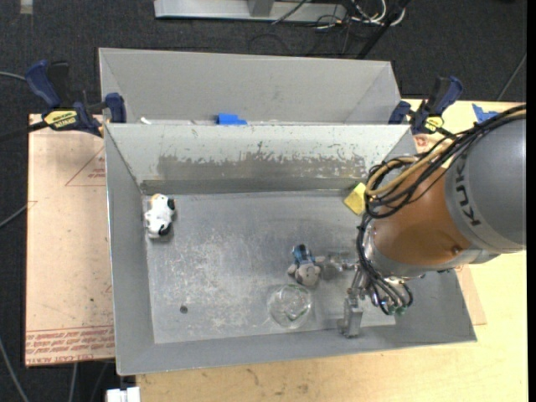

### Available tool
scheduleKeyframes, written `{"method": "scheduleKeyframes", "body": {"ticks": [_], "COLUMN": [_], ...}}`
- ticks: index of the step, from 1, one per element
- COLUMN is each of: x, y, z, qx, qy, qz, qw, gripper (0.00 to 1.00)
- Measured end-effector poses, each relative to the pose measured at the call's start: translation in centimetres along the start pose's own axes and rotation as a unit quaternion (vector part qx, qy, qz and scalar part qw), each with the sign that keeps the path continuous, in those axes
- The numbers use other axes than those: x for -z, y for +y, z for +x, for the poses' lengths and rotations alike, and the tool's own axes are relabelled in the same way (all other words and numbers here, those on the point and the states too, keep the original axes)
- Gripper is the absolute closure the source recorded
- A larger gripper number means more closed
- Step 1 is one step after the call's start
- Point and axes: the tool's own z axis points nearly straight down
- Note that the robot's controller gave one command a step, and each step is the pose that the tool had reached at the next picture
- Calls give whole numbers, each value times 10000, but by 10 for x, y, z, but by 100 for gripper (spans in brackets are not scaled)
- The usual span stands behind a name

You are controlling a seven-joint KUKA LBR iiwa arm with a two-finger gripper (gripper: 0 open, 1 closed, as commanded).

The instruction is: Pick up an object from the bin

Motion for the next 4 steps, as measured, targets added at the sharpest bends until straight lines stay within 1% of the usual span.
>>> {"method": "scheduleKeyframes", "body": {"ticks": [1, 2, 3, 4], "x": [-2, -2, -3, -3], "y": [16, 35, 57, 57], "z": [-51, -69, -113, -113], "qx": [302, 449, -272, -273], "qy": [37, -22, 12, 13], "qz": [1, 3, 1, 2], "qw": [9995, 9990, 9996, 9996], "gripper": [0, 0, 100, 100]}}
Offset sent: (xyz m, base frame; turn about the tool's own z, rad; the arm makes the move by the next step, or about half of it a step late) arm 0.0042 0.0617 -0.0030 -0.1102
